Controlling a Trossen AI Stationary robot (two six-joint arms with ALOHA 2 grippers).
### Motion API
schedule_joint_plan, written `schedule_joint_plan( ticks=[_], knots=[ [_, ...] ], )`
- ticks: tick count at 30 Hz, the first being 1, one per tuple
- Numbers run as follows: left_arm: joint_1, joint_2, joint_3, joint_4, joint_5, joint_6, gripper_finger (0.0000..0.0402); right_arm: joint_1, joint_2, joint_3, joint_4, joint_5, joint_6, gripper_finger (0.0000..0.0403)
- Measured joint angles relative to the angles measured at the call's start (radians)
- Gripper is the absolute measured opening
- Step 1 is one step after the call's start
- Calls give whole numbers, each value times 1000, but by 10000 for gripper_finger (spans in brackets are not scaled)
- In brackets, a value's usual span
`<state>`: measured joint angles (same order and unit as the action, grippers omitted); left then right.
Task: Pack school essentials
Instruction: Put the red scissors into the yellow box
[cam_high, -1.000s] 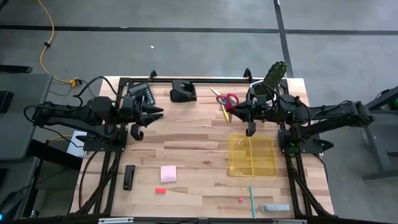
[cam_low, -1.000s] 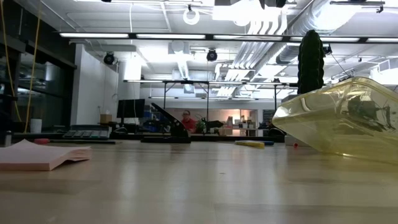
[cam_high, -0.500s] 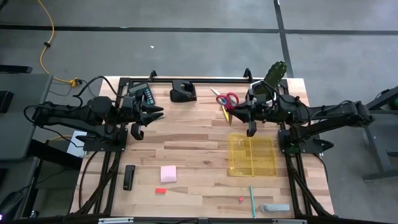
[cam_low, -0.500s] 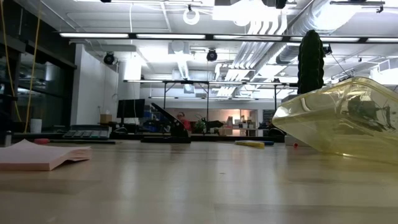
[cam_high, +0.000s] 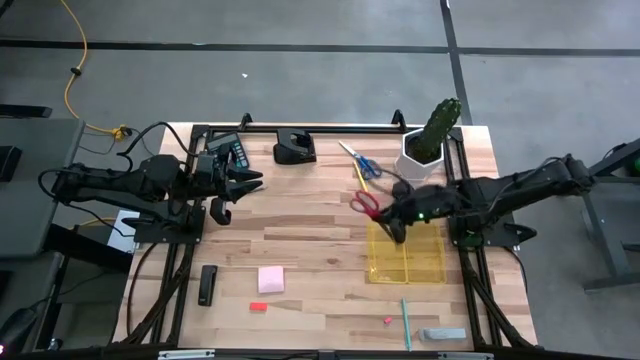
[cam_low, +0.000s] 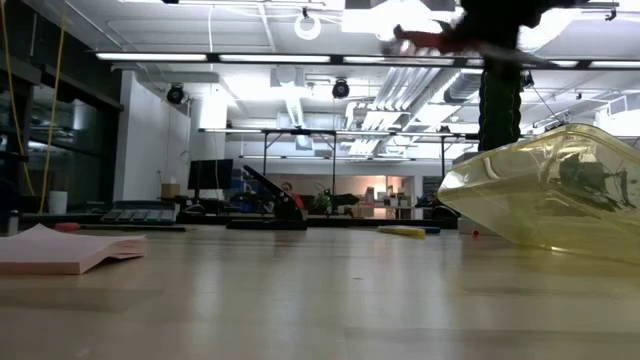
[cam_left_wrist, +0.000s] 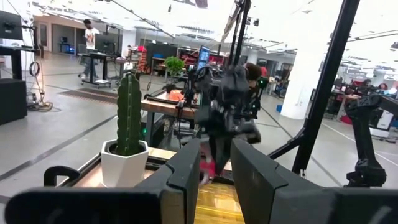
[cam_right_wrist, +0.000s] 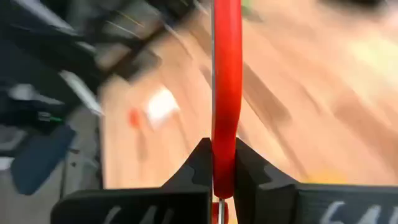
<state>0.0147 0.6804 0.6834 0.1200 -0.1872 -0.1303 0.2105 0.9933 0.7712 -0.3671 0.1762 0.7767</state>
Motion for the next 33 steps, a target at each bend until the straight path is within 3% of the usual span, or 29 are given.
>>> schedule_joint_plan(
  ticks=[7,12,18,33],
  knots=[
    [0,0,0,0,-5,0,79,173,3,0,-410,227,537,5],
    [0,0,1,0,-5,2,79,246,50,0,-440,222,698,5],
    [0,0,1,1,-7,0,79,270,180,0,-394,122,774,5],
    [0,0,1,3,-7,1,79,219,401,-2,-75,131,768,5]
  ],
)
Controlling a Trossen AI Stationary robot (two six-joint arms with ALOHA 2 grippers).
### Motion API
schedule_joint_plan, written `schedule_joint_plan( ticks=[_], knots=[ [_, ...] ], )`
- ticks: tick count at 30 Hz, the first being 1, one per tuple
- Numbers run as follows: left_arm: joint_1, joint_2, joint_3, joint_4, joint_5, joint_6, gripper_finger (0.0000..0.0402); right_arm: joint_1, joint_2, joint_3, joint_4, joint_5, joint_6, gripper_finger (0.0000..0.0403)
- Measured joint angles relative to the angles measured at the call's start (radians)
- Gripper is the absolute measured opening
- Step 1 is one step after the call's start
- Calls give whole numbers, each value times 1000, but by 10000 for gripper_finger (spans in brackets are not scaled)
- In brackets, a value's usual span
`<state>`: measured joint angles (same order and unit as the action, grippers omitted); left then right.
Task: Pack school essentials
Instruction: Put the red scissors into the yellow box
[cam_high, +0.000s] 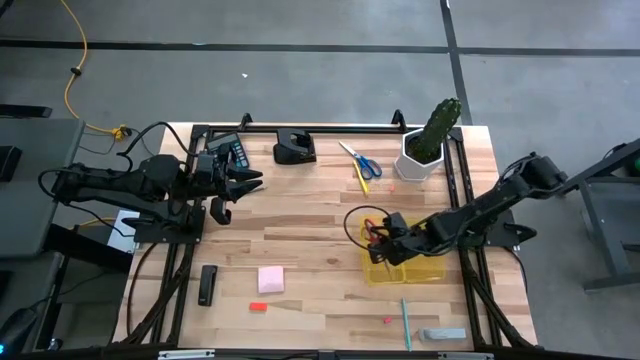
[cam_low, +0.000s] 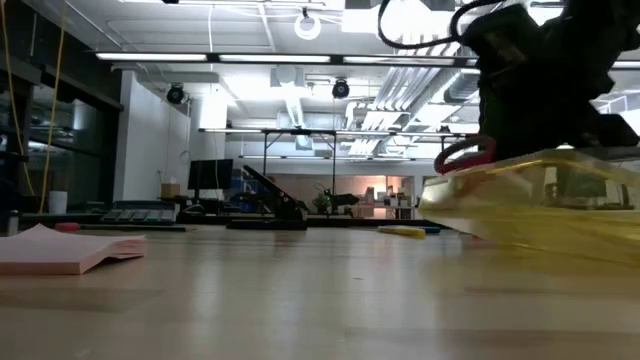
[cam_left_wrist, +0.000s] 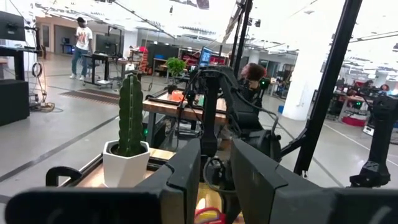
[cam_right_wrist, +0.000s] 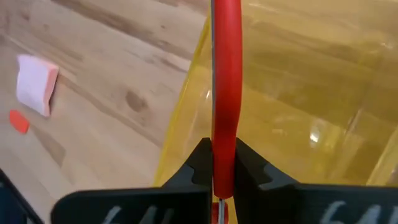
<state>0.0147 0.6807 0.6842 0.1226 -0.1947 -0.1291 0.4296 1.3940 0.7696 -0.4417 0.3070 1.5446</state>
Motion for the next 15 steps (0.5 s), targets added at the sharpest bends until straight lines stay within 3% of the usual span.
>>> schedule_joint_plan(
  ticks=[10,15],
  knots=[
    [0,0,0,-1,0,0,78,-48,91,0,62,0,1,6],
    [0,0,0,-1,0,0,78,-59,106,0,67,-7,10,40]
  ],
)
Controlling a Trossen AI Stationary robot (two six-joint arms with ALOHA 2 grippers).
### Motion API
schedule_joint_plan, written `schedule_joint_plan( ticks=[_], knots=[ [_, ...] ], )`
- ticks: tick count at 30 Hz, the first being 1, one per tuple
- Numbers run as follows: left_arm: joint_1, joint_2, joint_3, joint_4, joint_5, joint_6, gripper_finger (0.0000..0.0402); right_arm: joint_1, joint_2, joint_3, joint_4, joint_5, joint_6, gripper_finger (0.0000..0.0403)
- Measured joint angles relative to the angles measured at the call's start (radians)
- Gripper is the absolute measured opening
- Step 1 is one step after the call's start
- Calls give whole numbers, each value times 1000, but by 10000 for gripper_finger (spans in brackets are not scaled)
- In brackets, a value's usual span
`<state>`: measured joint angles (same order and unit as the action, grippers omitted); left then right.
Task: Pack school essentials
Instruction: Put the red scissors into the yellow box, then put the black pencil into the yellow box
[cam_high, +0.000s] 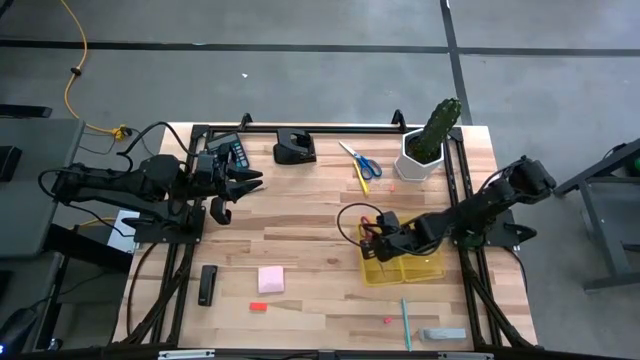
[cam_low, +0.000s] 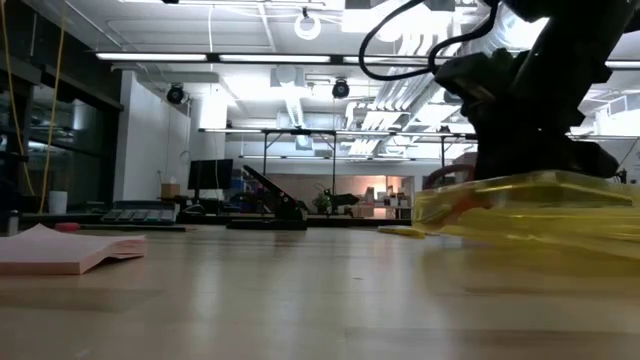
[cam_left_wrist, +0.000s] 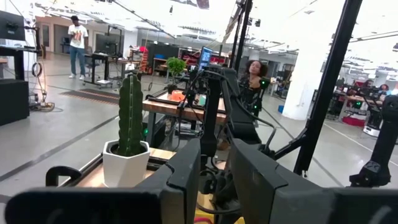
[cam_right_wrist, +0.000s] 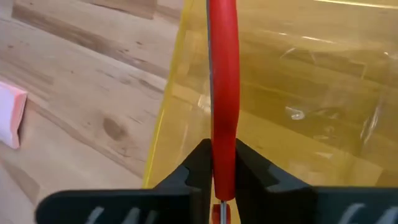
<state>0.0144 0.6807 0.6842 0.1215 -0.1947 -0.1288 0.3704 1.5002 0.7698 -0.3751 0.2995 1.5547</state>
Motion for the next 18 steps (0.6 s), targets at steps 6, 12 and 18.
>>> schedule_joint_plan(
  ticks=[6,12,18],
  knots=[
    [0,0,0,0,0,0,79,-4,0,0,0,-4,-3,63],
    [0,0,0,0,-9,1,79,-4,-12,0,-30,-55,-35,74],
    [0,0,0,-1,-19,1,79,-4,-127,0,-158,-77,-127,134]
  ],
)
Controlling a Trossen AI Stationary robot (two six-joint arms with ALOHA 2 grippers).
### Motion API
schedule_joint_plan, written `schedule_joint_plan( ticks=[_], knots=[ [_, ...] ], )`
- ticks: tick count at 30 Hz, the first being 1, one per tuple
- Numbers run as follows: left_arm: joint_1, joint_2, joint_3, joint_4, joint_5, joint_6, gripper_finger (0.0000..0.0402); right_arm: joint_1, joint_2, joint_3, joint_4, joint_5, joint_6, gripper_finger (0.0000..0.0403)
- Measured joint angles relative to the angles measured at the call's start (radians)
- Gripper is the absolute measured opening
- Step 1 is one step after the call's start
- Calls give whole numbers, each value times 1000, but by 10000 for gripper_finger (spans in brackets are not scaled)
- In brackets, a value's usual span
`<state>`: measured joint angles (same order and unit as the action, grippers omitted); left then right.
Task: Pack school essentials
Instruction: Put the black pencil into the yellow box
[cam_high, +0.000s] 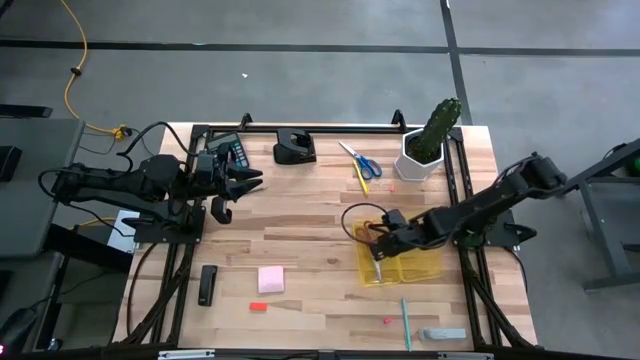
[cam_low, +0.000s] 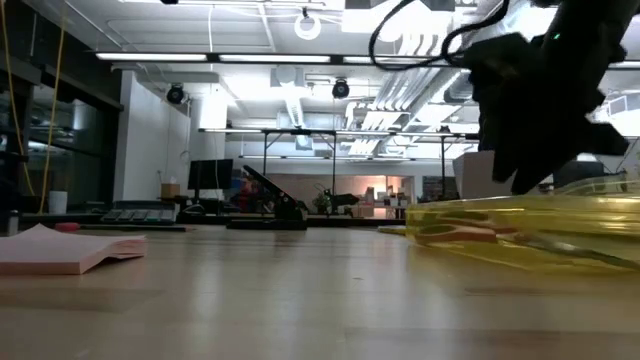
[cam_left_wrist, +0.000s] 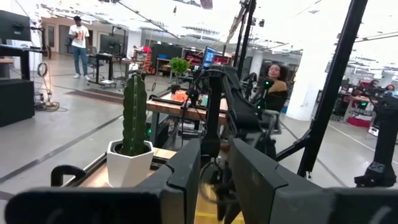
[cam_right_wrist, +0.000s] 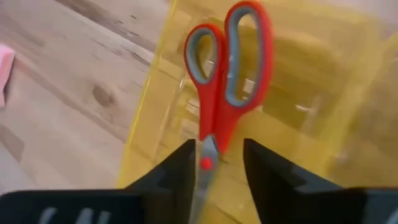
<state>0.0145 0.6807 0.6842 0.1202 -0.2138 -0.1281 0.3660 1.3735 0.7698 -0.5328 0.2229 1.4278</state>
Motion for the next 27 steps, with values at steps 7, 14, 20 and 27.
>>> schedule_joint_plan(
  ticks=[7,14,20,27],
  knots=[
    [0,0,0,-3,-7,0,78,-40,-189,0,-12,55,-193,204],
    [0,0,0,-3,-7,-3,78,-163,-247,0,452,106,-623,222],
    [0,0,0,1,-7,-3,78,-291,-224,1,851,-46,-910,222],
    [-1,0,0,44,-6,0,79,-342,-224,1,986,-127,-1017,222]
  ],
)
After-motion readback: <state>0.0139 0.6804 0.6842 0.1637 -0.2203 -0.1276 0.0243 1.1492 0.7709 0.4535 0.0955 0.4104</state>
